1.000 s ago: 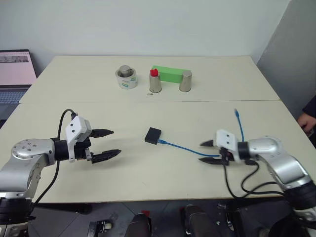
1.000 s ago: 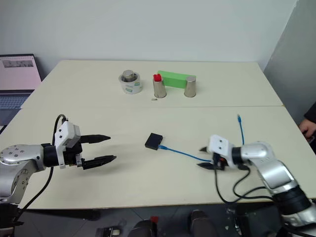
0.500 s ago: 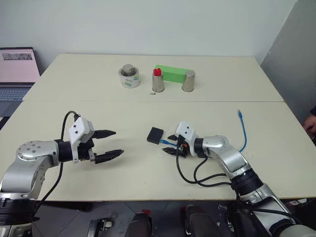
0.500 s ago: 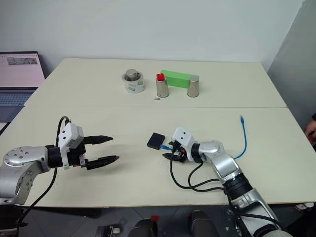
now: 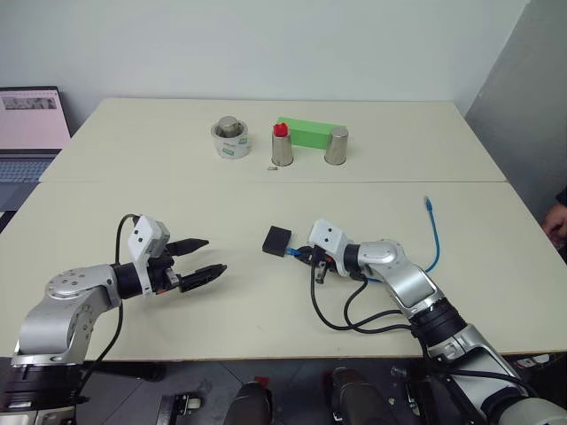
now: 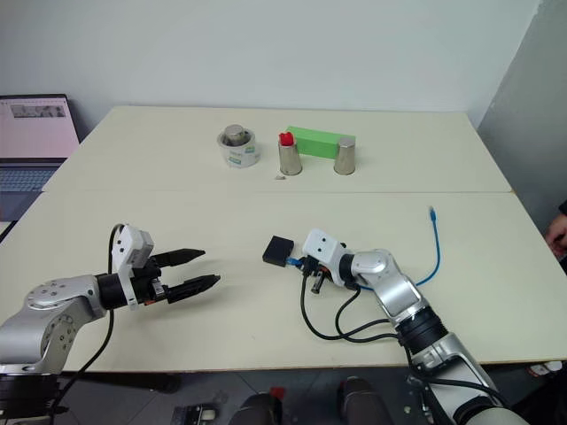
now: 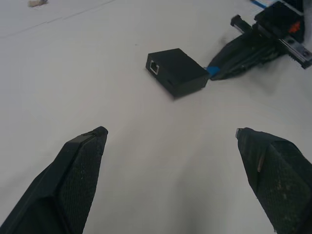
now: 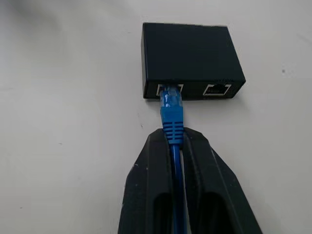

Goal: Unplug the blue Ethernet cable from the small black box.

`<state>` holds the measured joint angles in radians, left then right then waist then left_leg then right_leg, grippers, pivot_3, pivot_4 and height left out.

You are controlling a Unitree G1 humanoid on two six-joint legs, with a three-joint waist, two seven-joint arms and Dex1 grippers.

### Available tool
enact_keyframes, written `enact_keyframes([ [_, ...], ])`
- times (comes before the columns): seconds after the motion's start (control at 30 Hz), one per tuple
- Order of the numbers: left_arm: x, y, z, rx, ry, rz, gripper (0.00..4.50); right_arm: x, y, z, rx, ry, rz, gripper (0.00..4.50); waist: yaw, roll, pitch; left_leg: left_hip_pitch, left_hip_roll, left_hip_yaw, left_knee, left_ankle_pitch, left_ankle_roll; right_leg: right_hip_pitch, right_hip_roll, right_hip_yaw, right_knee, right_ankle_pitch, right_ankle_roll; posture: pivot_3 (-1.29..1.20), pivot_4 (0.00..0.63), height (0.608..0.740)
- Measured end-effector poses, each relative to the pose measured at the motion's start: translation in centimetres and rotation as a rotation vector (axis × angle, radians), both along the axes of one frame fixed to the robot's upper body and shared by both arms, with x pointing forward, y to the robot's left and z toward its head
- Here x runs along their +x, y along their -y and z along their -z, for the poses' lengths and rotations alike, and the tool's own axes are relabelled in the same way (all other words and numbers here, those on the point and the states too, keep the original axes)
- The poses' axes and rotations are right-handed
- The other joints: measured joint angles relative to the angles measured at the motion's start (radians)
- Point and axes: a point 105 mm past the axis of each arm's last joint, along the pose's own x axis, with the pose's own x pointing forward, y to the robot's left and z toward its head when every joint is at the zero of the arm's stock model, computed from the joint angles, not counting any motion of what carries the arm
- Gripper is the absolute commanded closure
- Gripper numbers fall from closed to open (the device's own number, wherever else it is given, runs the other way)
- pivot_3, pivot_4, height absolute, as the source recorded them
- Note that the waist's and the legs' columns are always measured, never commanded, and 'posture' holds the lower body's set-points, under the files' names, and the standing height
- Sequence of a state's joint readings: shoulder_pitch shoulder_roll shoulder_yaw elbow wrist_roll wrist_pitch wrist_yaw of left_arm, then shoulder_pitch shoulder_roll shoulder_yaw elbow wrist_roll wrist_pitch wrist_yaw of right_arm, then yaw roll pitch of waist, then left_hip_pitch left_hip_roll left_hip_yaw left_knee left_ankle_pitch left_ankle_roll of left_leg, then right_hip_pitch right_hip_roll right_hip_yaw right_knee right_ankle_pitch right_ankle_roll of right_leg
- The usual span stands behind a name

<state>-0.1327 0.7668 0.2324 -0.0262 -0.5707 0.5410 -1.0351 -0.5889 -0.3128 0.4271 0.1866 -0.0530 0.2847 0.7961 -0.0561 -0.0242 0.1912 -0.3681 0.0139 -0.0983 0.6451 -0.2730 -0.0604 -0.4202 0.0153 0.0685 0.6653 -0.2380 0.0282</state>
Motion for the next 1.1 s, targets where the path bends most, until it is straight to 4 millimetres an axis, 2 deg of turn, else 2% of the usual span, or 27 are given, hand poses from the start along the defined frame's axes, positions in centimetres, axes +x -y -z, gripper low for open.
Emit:
enact_keyframes([
  [0.17,-0.6,0.5,0.0,-0.188,-0.165,-0.013,0.0,-0.5,0.7,-2.0,-0.1,0.282,-0.107,4.46,-0.002,0.0,0.0,0.0,0.0,0.0,0.0,0.0,0.0,0.0,0.0,0.0,0.0,0.0,0.0,0.0,0.15,0.74],
  [0.23,-0.5,1.7,-0.5,-0.269,-0.216,0.012,0.0,-0.8,1.1,-2.7,-0.181,0.442,-0.182,4.46,0.001,0.0,0.0,0.0,0.0,-0.001,0.0,0.0,0.0,0.0,0.0,-0.001,0.0,0.0,0.0,0.0,0.15,0.74],
  [0.4,-0.6,3.9,-1.4,-0.354,-0.248,0.079,0.0,-1.6,1.2,-4.0,-0.262,0.666,-0.324,4.46,-0.001,0.0,0.0,0.001,0.0,0.0,0.0,0.0,0.0,0.001,0.0,0.0,0.0,0.0,0.0,0.0,0.15,0.74],
  [0.67,-0.1,7.2,-1.5,-0.413,-0.258,0.171,0.0,-2.7,0.4,-5.0,-0.226,0.746,-0.396,4.46,0.001,0.0,0.0,0.001,0.0,0.0,0.0,0.0,0.0,0.001,0.0,0.001,0.0,0.001,-0.001,0.0,0.15,0.74],
  [0.87,0.6,7.8,-1.4,-0.431,-0.263,0.183,0.0,-3.0,0.0,-5.5,-0.206,0.752,-0.403,4.46,0.002,0.0,0.0,0.001,0.0,0.0,0.0,0.0,0.0,0.001,0.0,0.001,0.0,0.001,-0.001,0.0,0.15,0.74],
  [1.1,1.2,8.5,-1.8,-0.481,-0.258,0.201,1.23,-3.3,-0.4,-6.2,-0.184,0.771,-0.407,4.46,0.002,0.0,0.0,0.001,-0.001,0.0,0.0,0.0,0.0,0.001,-0.001,0.001,0.0,0.001,-0.001,0.0,0.15,0.74],
])
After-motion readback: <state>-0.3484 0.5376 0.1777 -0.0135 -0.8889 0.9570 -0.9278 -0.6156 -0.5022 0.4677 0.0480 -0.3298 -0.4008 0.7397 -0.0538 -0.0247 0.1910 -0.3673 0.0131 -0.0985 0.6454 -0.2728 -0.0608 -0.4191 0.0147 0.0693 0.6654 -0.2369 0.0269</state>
